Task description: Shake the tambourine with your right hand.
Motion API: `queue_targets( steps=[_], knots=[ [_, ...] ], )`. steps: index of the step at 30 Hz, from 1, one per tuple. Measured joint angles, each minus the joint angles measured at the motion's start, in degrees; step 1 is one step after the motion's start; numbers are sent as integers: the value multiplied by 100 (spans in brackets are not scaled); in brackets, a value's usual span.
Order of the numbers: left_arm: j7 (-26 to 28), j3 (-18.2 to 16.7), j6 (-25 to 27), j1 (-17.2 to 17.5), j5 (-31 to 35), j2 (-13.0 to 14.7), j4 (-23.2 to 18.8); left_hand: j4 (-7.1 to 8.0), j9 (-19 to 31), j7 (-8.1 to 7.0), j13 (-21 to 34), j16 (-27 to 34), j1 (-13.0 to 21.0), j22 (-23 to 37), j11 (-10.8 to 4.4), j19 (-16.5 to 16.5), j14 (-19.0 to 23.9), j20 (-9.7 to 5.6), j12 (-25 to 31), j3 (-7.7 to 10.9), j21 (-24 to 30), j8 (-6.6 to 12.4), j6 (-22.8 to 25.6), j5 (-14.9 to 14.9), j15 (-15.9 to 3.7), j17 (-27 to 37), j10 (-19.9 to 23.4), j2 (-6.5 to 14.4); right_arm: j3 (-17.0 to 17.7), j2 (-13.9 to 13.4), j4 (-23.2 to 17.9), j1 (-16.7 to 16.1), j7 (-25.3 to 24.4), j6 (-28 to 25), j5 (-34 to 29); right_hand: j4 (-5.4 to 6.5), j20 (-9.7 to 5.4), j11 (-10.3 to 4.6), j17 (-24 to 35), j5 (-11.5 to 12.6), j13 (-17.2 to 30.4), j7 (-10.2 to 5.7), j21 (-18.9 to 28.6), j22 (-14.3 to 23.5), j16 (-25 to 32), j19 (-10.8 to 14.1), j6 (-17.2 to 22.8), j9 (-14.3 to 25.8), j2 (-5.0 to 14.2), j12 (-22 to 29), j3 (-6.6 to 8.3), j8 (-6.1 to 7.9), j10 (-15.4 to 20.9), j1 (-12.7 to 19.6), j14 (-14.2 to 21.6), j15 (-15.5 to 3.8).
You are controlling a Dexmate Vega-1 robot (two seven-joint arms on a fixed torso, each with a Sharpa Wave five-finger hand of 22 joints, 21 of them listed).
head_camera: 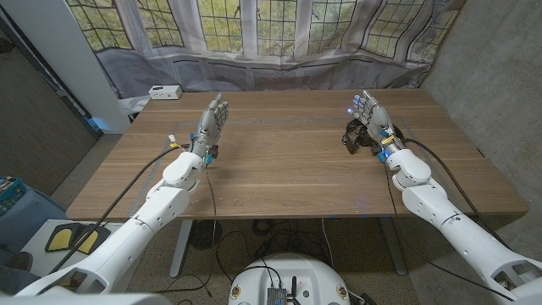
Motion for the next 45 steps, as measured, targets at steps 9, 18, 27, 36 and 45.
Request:
queue_targets(
  steps=[9,18,27,36,45],
  knots=[
    [66,-39,-53,38,81,44,-99,-47,-1,134,0,0,30,0,133,91,92,-91,0,-2,34,0,133,0,53,0,134,30,114,-114,-147,-142,-153,94,-105,-35,-29,-17,0,0,28,31,0,0,20,74,31,0,0,1,-6,0,44,0,53,8],
    [132,-88,-90,96,99,65,-169,-47,-1,133,0,0,30,0,133,93,112,-93,0,-2,49,0,133,0,73,0,134,30,257,-235,-257,-304,-260,168,-131,-35,-43,-21,1,0,28,21,49,0,46,187,82,-1,1,1,-6,0,102,1,169,-1],
    [178,-111,-93,142,121,81,-228,-99,-1,150,-1,23,60,0,133,378,358,-153,45,13,107,0,383,0,32,0,339,60,366,-339,-369,-446,-367,204,-178,-35,-31,-32,17,0,27,31,49,0,68,236,156,-1,31,48,-6,0,174,31,245,-20],
    [191,-136,-145,174,125,80,-244,-121,-1,133,-1,23,90,-1,133,364,334,-139,45,36,116,0,399,0,9,-1,339,90,505,-467,-539,-641,-506,205,-243,-34,0,-20,16,0,27,19,49,0,68,266,185,-1,29,48,-6,0,225,33,245,-20],
    [227,-142,-152,190,153,80,-283,-120,-1,133,-1,-2,90,-1,111,317,334,-92,45,36,76,-34,399,-28,9,-1,316,90,606,-548,-644,-788,-647,205,-327,-34,0,-21,16,0,26,-22,49,0,68,266,226,-2,1,48,-6,0,266,60,267,2]
  ],
)
